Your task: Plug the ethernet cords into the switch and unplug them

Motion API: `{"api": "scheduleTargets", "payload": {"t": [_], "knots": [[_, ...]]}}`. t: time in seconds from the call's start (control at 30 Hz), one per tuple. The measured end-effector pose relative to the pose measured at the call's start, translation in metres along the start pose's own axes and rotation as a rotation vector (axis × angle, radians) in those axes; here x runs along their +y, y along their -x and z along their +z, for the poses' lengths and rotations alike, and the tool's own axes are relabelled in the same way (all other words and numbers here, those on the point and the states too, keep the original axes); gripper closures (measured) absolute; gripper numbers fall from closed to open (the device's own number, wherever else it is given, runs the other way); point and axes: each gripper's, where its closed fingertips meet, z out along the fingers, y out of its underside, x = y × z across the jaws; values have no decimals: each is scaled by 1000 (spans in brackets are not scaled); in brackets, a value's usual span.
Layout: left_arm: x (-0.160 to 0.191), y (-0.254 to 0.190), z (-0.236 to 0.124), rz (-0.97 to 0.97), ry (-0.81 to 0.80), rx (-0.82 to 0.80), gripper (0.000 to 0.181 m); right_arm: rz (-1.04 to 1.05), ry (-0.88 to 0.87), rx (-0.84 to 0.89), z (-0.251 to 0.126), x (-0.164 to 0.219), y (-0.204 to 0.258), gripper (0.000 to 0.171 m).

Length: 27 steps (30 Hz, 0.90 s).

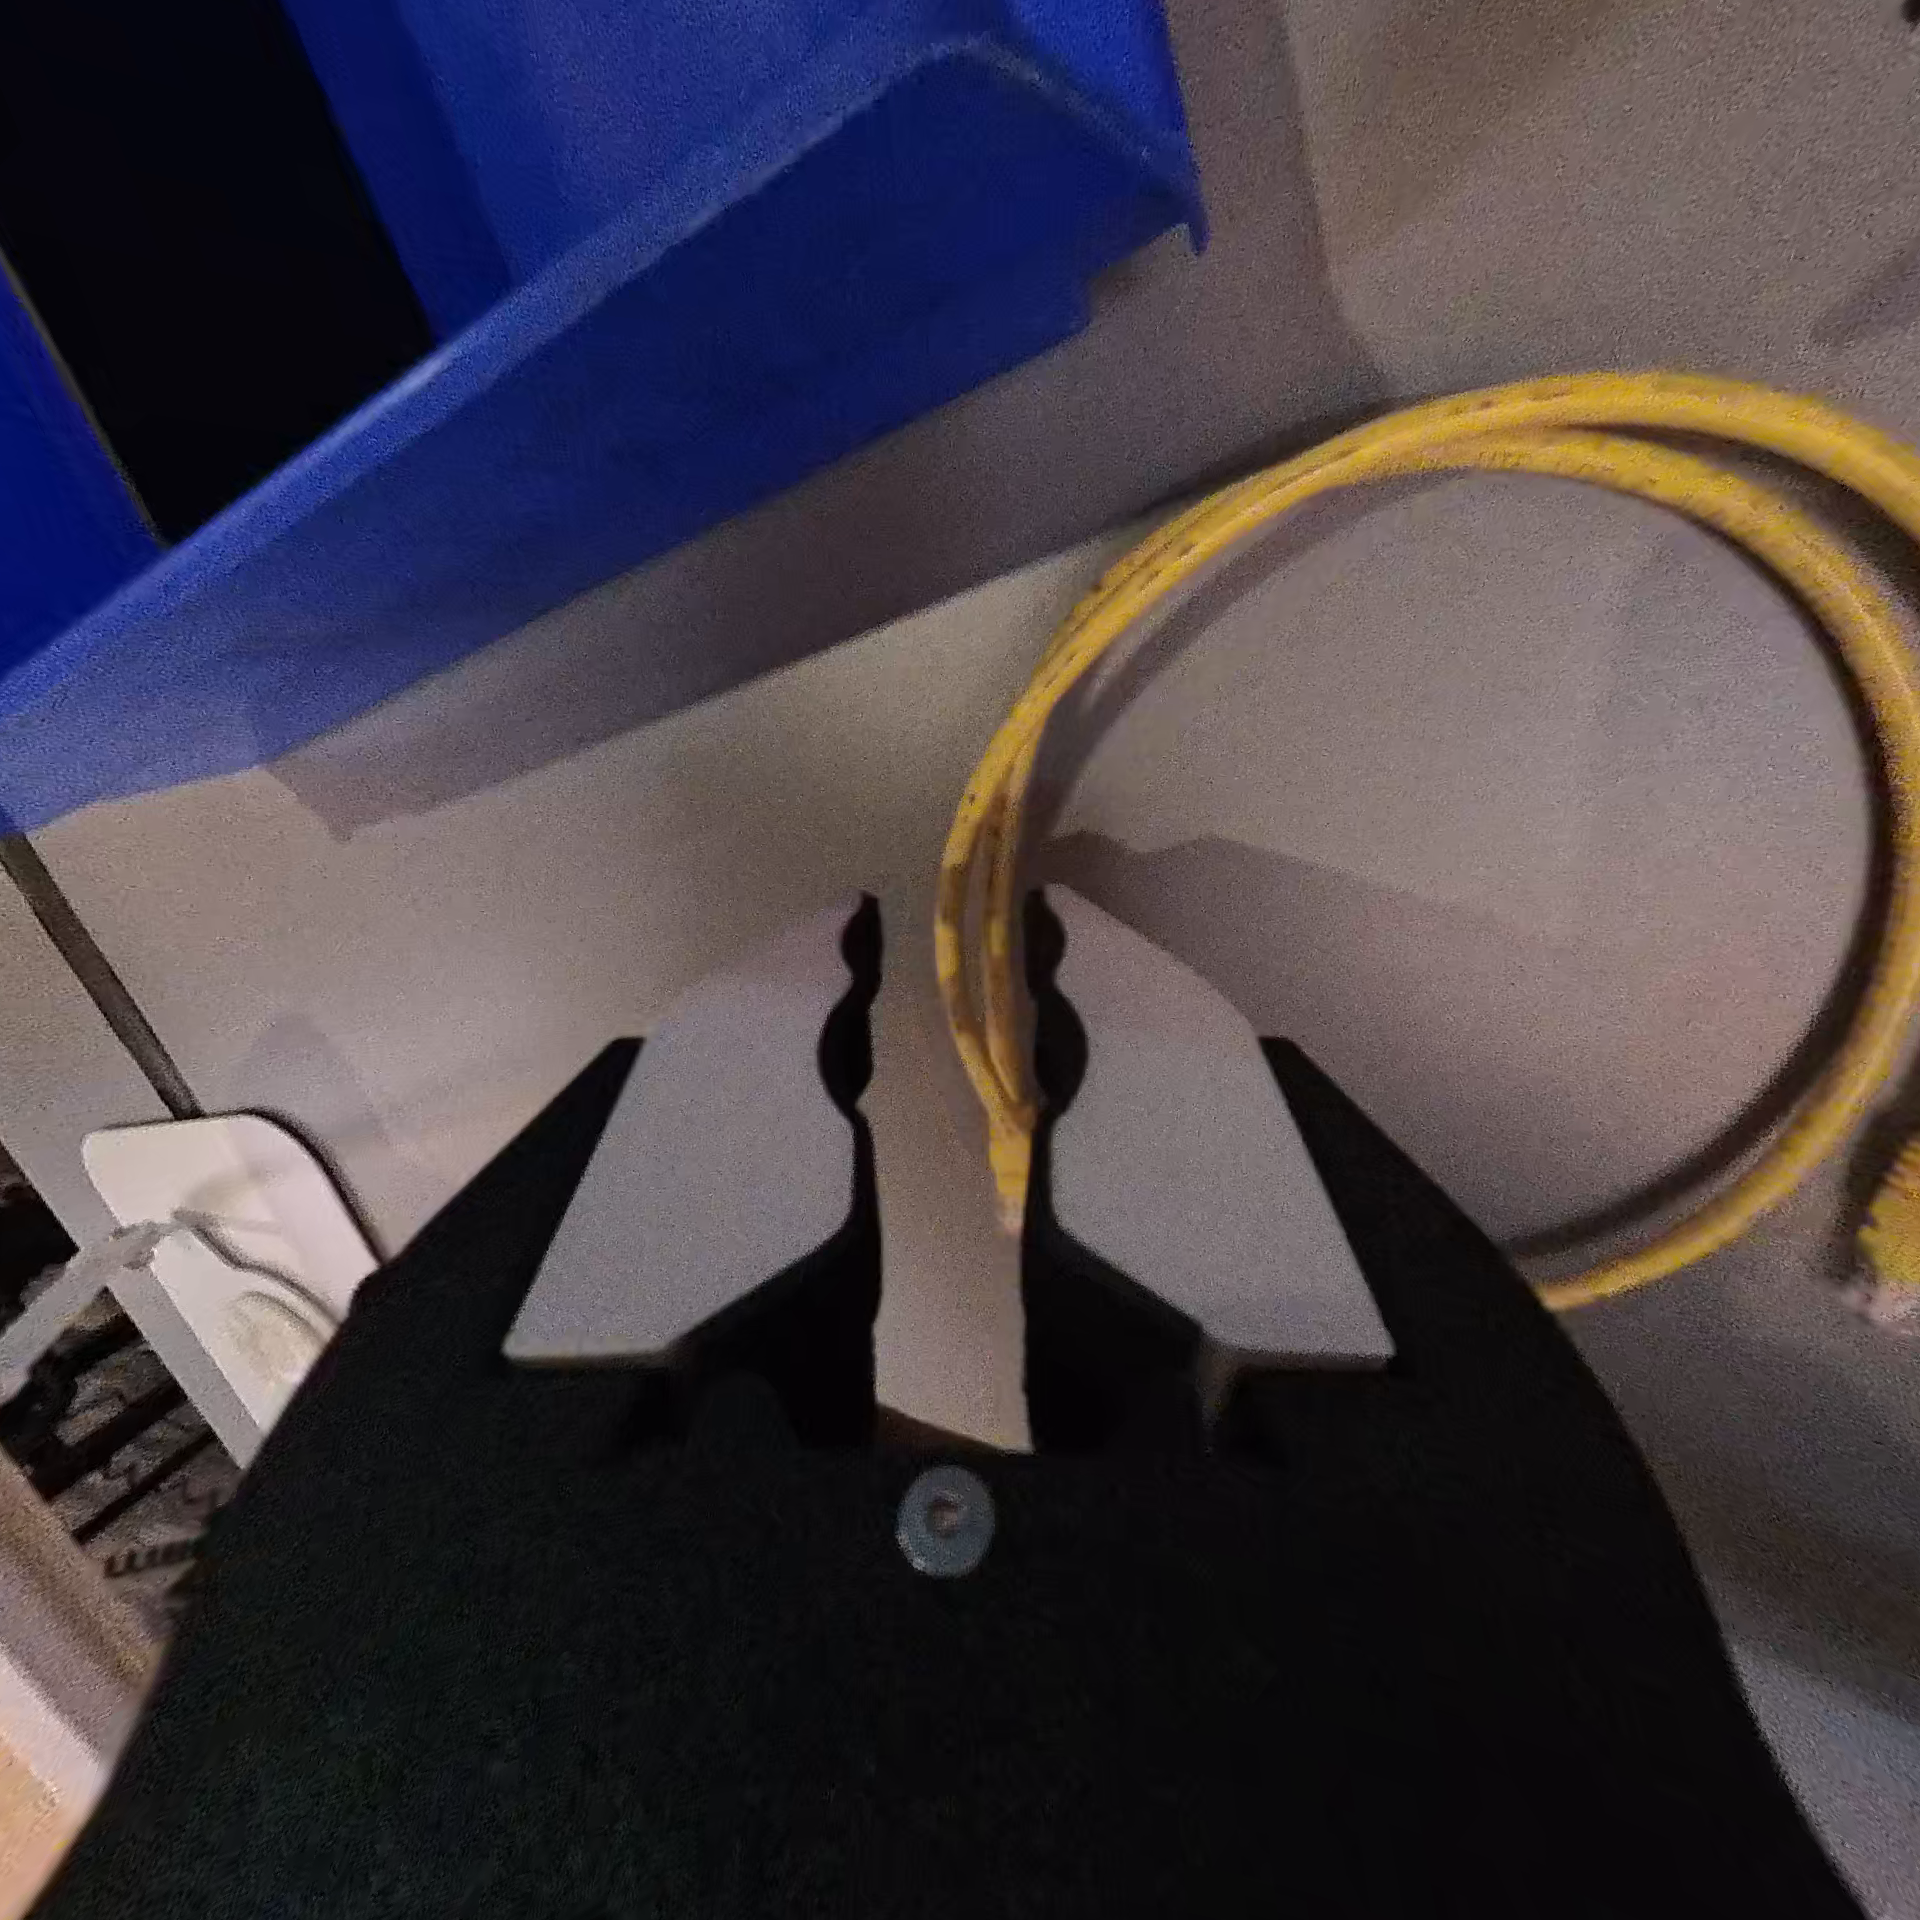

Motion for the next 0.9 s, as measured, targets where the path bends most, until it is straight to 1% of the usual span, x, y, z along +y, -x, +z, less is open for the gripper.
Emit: {"api": "scheduleTargets", "payload": {"t": [0.03, 0.1, 0.2, 0.27, 0.33, 0.4, 0.47, 0.53, 0.57, 0.63, 0.67, 0.73, 0.83, 0.9], "knots": [[3, 1, -5, -38, -1, -6, 145, 6, 1, -3, 0, 0, 0, 119], [9, 5, -25, -136, -57, -45, 146, 15, 2, -7, 0, 0, -1, 119], [25, 4, -78, -331, -230, -95, 147, 13, 4, -10, 0, 0, 0, 119], [55, 0, -118, -461, -322, -132, 148, 11, 6, -16, 0, 1, 2, 119], [106, -4, -151, -556, -330, -191, 148, 14, 15, -28, 1, 3, 5, 119], [177, -3, -174, -629, -233, -297, 151, 16, 24, -37, 3, 5, 7, 119], [252, -5, -187, -724, -98, -358, 151, 14, 33, -47, 7, 6, 10, 119], [323, -9, -190, -815, 54, -395, 151, 14, 40, -57, 11, 7, 12, 119], [352, -12, -188, -844, 122, -402, 151, 14, 44, -61, 13, 7, 13, 119], [391, -21, -177, -869, 213, -369, 145, 10, 51, -65, 18, 8, 15, 118], [403, -26, -169, -872, 235, -349, 142, 6, 52, -66, 20, 8, 16, 118], [415, -33, -155, -881, 246, -305, 135, -2, 55, -75, 23, 8, 19, 118], [434, -40, -142, -855, 333, -311, 135, -1, 61, -78, 24, 10, 20, 118], [438, -43, -135, -830, 355, -316, 140, 6, 60, -73, 22, 10, 17, 118]]}}
